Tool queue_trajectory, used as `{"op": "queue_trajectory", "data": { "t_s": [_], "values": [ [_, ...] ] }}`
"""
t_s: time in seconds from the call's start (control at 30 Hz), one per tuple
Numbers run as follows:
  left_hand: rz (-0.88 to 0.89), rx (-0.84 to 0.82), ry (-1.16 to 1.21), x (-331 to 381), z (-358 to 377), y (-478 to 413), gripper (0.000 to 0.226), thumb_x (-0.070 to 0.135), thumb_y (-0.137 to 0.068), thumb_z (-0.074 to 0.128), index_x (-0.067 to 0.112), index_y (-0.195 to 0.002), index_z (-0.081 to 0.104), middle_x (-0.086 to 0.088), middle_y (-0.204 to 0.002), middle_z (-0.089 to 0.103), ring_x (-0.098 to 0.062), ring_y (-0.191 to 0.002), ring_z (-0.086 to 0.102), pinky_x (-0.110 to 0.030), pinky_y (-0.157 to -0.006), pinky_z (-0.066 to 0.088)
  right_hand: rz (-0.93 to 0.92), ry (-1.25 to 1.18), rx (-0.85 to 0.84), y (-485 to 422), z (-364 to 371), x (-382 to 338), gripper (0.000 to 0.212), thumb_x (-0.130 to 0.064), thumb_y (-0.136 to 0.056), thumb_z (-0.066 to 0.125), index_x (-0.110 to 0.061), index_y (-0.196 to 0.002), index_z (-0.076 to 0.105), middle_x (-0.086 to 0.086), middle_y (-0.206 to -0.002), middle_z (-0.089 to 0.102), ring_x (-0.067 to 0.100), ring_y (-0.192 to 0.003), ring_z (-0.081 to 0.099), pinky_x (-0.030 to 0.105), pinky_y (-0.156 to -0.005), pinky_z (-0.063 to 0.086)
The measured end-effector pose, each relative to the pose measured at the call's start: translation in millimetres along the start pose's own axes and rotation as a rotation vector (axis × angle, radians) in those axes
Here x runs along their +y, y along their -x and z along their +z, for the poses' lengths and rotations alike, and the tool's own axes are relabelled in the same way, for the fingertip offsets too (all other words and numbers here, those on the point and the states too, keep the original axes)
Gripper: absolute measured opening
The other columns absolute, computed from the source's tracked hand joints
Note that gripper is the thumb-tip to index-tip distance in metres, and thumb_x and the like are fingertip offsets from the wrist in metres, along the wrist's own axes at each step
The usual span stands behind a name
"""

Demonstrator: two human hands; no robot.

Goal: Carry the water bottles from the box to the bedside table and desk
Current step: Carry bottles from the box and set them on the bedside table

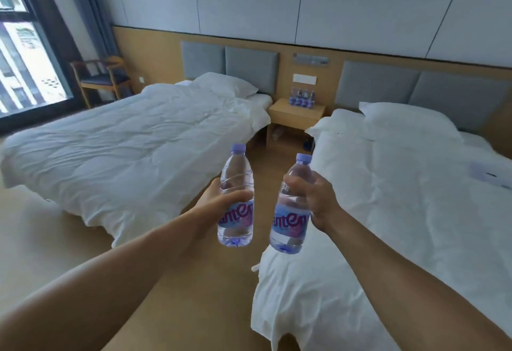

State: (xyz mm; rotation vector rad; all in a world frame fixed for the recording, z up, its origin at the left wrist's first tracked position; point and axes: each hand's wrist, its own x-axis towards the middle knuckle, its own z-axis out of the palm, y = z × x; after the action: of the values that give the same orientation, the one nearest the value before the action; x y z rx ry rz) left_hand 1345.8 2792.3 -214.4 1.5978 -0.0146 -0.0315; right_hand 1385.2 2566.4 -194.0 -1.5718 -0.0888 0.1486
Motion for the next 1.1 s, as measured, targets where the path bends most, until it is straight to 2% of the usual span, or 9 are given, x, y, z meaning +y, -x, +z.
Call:
{"op": "queue_trajectory", "data": {
  "t_s": [0.1,0.2,0.37,0.47,0.6,0.7,0.8,0.97,1.1],
  "values": [
    [-0.010,0.077,0.026,-10,-40,-29,0.054,0.040,-0.059,0.087,0.019,-0.102,0.064,-0.010,-0.088,0.071,-0.034,-0.087,0.071,-0.054,-0.089,0.056,-0.001,0.007,-0.039,-46,31,2,0.028,-0.044,-0.078,0.075,-0.026,-0.097,0.066,-0.001,-0.096,0.073,0.024,-0.095,0.070,0.041,-0.090,0.057],
    [-0.016,0.090,0.045,-17,-81,-66,0.061,0.038,-0.059,0.089,0.013,-0.107,0.061,-0.011,-0.089,0.070,-0.035,-0.087,0.071,-0.051,-0.087,0.058,-0.021,0.033,-0.063,-96,69,5,0.031,-0.045,-0.071,0.072,-0.023,-0.093,0.067,0.001,-0.090,0.073,0.025,-0.092,0.072,0.044,-0.089,0.058],
    [-0.017,0.143,0.016,-12,-151,-139,0.078,0.044,-0.051,0.091,0.012,-0.116,0.061,-0.011,-0.097,0.073,-0.031,-0.090,0.075,-0.043,-0.081,0.061,-0.029,-0.001,-0.066,-180,130,1,0.027,-0.026,-0.076,0.076,-0.013,-0.097,0.065,0.005,-0.083,0.070,0.025,-0.080,0.071,0.037,-0.074,0.060],
    [-0.033,0.139,-0.021,-3,-181,-181,0.073,0.042,-0.053,0.089,0.015,-0.114,0.060,-0.008,-0.097,0.073,-0.026,-0.088,0.075,-0.037,-0.077,0.061,-0.060,0.050,-0.026,-228,154,-5,0.023,-0.018,-0.085,0.073,-0.007,-0.102,0.063,0.006,-0.085,0.070,0.019,-0.074,0.071,0.025,-0.063,0.056],
    [-0.060,0.102,-0.056,1,-206,-244,0.063,0.036,-0.057,0.087,0.016,-0.110,0.060,-0.007,-0.097,0.073,-0.026,-0.088,0.074,-0.041,-0.082,0.061,-0.061,0.032,0.027,-286,167,-9,0.030,-0.021,-0.082,0.075,-0.006,-0.105,0.062,0.007,-0.085,0.070,0.021,-0.076,0.071,0.027,-0.064,0.057],
    [-0.079,0.066,-0.061,0,-210,-295,0.056,0.031,-0.066,0.090,0.015,-0.111,0.060,-0.007,-0.096,0.073,-0.027,-0.088,0.074,-0.041,-0.081,0.061,-0.044,0.024,0.057,-328,162,-12,0.027,-0.018,-0.084,0.073,-0.006,-0.105,0.061,0.004,-0.081,0.069,0.014,-0.067,0.070,0.021,-0.057,0.054],
    [-0.088,0.047,-0.057,-1,-205,-353,0.063,0.037,-0.056,0.089,0.016,-0.107,0.061,-0.006,-0.092,0.073,-0.024,-0.083,0.075,-0.038,-0.075,0.059,-0.043,-0.015,0.091,-377,149,-12,0.023,-0.013,-0.085,0.072,-0.004,-0.103,0.061,0.004,-0.079,0.067,0.010,-0.059,0.069,0.019,-0.053,0.052],
    [-0.088,0.048,-0.062,3,-185,-450,0.040,0.020,-0.076,0.085,0.018,-0.106,0.058,-0.005,-0.089,0.071,-0.022,-0.082,0.073,-0.035,-0.072,0.056,-0.065,-0.026,0.087,-467,120,-22,0.046,-0.024,-0.073,0.078,0.001,-0.108,0.061,0.009,-0.085,0.068,0.013,-0.066,0.070,0.021,-0.058,0.054],
    [-0.087,0.059,-0.084,10,-171,-528,0.043,0.017,-0.077,0.084,0.017,-0.110,0.055,-0.009,-0.100,0.070,-0.025,-0.088,0.072,-0.038,-0.078,0.058,-0.096,-0.003,0.103,-536,93,-37,0.021,-0.017,-0.088,0.070,-0.005,-0.101,0.059,0.005,-0.083,0.066,0.015,-0.072,0.067,0.018,-0.056,0.054]
  ]
}}
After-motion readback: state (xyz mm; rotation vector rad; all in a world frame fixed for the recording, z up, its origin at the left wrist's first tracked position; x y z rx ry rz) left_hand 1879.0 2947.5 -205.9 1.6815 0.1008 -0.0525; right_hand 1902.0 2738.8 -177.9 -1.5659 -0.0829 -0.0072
